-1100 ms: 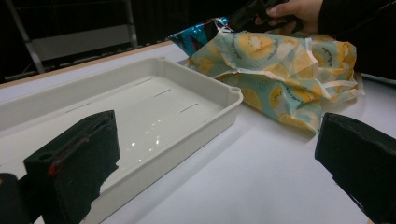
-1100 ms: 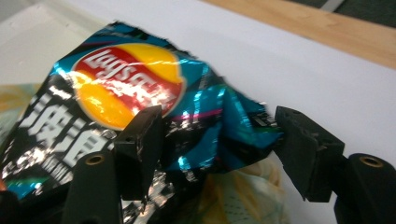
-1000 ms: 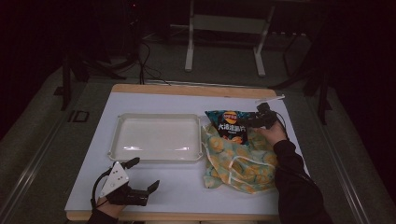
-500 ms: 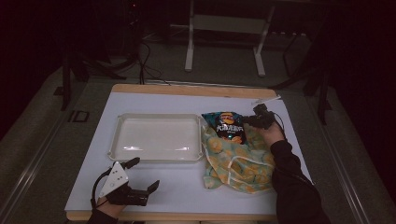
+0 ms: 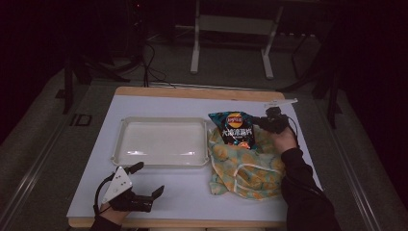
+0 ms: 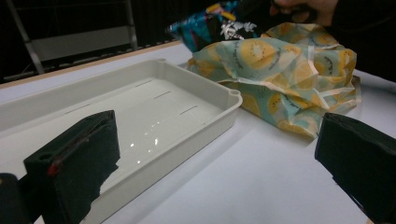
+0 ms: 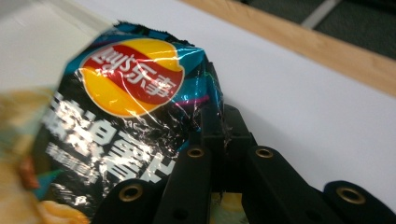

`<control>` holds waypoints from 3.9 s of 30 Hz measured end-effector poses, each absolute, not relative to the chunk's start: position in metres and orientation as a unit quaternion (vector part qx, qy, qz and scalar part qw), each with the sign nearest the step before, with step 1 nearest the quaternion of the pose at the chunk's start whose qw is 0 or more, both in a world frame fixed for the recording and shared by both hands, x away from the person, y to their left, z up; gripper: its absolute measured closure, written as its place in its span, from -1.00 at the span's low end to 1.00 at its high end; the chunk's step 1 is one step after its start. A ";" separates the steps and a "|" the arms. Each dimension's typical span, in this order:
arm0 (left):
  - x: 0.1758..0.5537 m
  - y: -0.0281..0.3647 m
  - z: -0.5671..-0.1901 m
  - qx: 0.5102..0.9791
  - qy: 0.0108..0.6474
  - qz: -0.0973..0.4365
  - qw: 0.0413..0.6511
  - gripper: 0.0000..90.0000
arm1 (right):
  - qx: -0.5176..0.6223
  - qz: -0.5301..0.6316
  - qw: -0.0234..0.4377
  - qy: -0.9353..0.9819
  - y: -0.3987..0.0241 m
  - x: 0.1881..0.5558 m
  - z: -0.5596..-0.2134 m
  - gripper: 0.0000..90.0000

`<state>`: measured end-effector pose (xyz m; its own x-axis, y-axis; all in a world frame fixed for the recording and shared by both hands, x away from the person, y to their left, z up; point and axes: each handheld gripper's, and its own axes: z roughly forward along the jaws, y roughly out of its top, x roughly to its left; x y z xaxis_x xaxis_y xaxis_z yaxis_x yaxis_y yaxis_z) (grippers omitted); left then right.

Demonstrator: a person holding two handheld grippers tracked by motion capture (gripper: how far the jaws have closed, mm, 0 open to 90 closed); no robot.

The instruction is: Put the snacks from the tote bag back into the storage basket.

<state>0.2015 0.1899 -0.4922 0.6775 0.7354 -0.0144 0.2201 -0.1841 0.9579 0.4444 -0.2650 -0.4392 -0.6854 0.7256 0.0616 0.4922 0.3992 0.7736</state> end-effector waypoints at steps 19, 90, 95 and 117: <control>0.201 0.190 -0.492 0.732 0.326 0.239 0.549 -0.99 | 0.325 0.474 0.181 0.798 -0.266 0.398 -0.368 1.00; 0.198 0.193 -0.491 0.727 0.321 0.261 0.548 -0.99 | 0.219 0.545 0.164 0.792 -0.083 0.382 -0.307 1.00; 0.198 0.193 -0.491 0.726 0.325 0.265 0.546 -0.99 | 0.220 0.559 0.155 0.784 -0.070 0.382 -0.315 1.00; 0.195 0.192 -0.490 0.731 0.316 0.271 0.541 -0.99 | 0.251 0.523 0.093 0.810 -0.053 0.401 -0.402 1.00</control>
<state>0.1955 0.1921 -0.4903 0.6543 0.7544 0.0534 0.1685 -0.2143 0.9621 0.4011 -0.0530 -0.4023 -0.8574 0.5024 0.1119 0.3090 0.3284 0.8926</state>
